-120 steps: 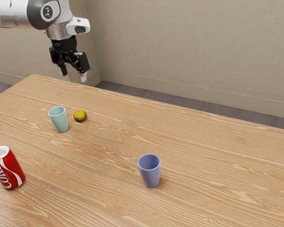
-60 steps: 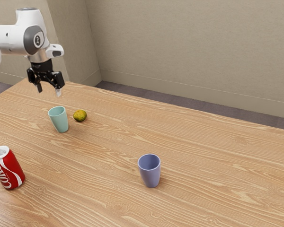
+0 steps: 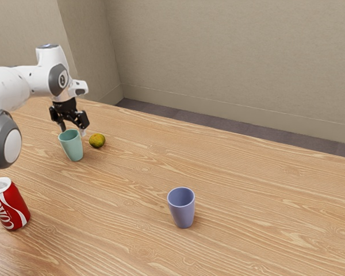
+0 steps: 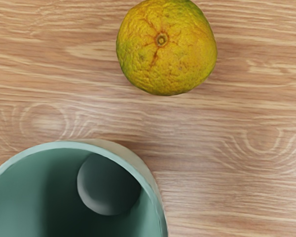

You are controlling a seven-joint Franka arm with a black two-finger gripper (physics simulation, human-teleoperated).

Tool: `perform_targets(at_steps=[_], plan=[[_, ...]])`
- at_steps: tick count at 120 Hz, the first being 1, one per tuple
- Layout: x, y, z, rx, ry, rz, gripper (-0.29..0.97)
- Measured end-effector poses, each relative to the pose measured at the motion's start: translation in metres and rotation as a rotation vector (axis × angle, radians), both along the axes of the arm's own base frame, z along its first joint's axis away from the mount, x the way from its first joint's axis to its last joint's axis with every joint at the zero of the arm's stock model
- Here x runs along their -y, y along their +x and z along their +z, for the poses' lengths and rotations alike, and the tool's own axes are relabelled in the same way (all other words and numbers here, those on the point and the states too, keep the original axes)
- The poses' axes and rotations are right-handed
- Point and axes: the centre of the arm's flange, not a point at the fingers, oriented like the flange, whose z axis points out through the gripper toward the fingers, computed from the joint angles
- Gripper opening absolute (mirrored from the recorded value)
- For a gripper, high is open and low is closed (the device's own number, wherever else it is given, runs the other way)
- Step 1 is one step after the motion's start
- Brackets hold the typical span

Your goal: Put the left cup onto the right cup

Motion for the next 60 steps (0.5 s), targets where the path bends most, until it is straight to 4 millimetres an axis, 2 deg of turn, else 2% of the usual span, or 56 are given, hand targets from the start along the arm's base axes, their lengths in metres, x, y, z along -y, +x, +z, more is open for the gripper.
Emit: perform_targets(at_steps=[21,40,45,60], plan=[[0.000,0.000,-0.032,-0.028,-0.019,-0.013,0.68],[0.007,0.004,-0.047,-0.032,-0.029,-0.035,0.67],[0.008,0.005,-0.049,-0.031,-0.029,-0.039,0.60],[0.008,0.006,-0.049,-0.021,-0.025,-0.046,0.26]])
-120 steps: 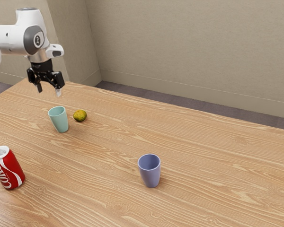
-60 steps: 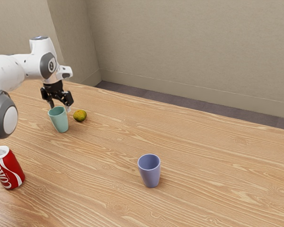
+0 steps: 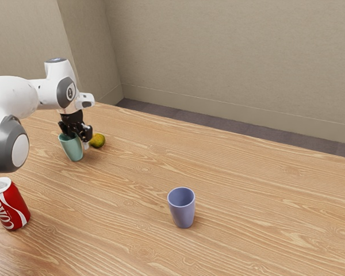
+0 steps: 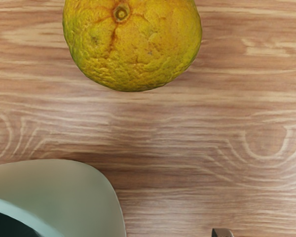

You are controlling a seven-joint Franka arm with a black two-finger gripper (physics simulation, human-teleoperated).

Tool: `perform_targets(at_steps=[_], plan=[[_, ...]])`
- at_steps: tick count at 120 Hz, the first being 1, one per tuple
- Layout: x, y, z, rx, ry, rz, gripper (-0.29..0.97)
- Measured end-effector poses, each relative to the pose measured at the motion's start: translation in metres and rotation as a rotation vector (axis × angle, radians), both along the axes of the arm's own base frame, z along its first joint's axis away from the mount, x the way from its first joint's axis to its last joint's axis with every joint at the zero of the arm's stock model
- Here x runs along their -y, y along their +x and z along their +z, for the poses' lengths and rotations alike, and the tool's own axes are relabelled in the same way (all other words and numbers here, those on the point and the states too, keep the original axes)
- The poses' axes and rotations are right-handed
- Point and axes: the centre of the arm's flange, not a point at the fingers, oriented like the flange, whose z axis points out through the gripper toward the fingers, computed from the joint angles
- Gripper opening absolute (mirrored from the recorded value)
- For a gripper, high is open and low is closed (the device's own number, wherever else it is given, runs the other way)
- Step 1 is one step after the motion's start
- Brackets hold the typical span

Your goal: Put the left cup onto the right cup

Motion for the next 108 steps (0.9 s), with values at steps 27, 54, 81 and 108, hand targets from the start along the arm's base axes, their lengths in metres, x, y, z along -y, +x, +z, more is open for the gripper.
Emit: perform_targets(at_steps=[27,54,81,108], plan=[[-0.002,0.000,-0.001,0.002,0.008,-0.011,-0.01],[-0.005,-0.001,0.006,0.010,0.018,-0.016,-0.08],[-0.010,-0.005,0.025,0.017,0.035,-0.019,-0.10],[0.023,-0.045,0.095,0.048,0.008,-0.042,-0.10]])
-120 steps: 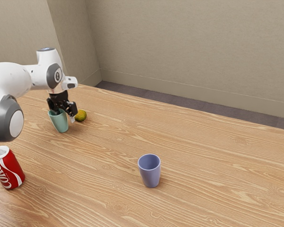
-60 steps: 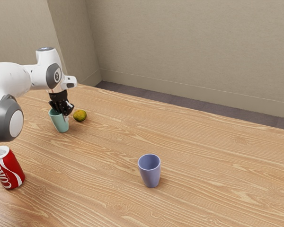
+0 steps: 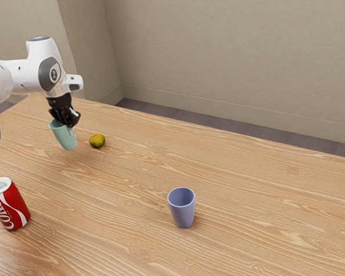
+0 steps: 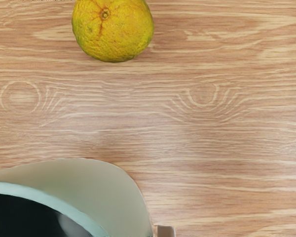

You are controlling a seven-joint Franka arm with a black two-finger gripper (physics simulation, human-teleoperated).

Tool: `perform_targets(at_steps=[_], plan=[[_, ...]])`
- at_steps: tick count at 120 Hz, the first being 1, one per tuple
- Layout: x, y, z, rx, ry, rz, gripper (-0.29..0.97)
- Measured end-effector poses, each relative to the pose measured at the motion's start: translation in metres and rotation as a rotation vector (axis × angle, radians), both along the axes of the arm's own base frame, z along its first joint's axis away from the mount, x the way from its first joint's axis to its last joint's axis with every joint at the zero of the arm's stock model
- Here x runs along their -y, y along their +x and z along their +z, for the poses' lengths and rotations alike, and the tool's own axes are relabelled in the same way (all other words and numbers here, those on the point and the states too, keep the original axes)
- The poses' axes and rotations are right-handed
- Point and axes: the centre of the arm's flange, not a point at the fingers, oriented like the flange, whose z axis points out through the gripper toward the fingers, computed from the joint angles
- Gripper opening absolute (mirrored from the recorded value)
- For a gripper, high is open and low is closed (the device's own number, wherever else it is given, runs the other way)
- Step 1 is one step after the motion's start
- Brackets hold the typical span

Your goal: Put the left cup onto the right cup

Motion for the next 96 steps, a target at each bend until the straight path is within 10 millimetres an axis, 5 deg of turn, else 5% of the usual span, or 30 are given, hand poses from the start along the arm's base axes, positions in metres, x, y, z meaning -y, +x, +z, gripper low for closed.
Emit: perform_targets(at_steps=[23,47,96], plan=[[0.097,-0.007,0.050,0.007,0.003,-0.154,-0.10],[0.180,-0.019,0.078,-0.011,0.016,-0.300,-0.10],[0.311,-0.070,0.082,0.022,0.040,-0.412,-0.10]])
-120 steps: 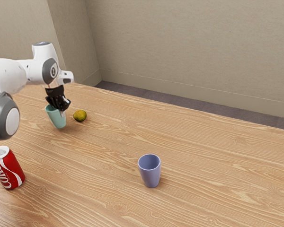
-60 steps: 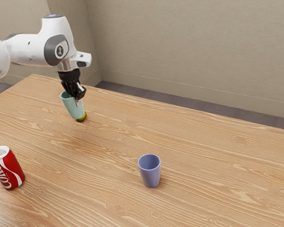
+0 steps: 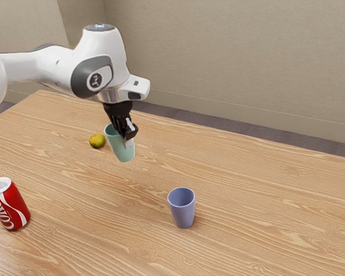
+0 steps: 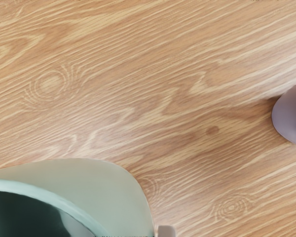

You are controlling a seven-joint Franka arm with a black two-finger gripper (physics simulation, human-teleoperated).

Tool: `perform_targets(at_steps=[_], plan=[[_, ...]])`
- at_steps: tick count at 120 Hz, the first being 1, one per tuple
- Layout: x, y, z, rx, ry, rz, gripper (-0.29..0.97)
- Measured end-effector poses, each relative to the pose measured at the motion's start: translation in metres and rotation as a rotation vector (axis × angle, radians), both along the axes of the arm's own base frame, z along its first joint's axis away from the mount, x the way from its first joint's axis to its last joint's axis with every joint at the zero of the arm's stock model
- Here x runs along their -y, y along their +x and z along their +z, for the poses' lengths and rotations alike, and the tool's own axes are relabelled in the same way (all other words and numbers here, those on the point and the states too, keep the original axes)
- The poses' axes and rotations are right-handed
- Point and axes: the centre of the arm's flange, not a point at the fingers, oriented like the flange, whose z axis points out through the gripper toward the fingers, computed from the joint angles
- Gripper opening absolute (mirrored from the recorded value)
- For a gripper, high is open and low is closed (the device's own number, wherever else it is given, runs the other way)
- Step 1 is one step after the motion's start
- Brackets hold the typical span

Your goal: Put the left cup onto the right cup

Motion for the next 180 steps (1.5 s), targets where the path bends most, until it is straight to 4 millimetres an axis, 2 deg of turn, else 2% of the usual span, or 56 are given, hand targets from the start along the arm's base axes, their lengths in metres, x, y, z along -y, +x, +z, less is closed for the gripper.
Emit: perform_targets(at_steps=[25,46,61,85,112,139,158,180], plan=[[0.067,-0.017,0.008,0.013,-0.017,-0.051,-0.10],[0.120,-0.026,-0.001,-0.001,-0.020,-0.101,-0.10],[0.143,-0.029,-0.011,-0.014,-0.027,-0.112,-0.10],[0.152,-0.027,-0.023,-0.027,-0.029,-0.090,-0.10],[0.189,-0.033,-0.040,-0.046,-0.023,-0.127,-0.10],[0.189,-0.031,-0.041,-0.035,-0.019,-0.109,-0.10],[0.190,-0.025,-0.058,-0.047,-0.010,-0.097,-0.10],[0.191,-0.022,-0.067,-0.040,-0.004,-0.090,-0.10]])
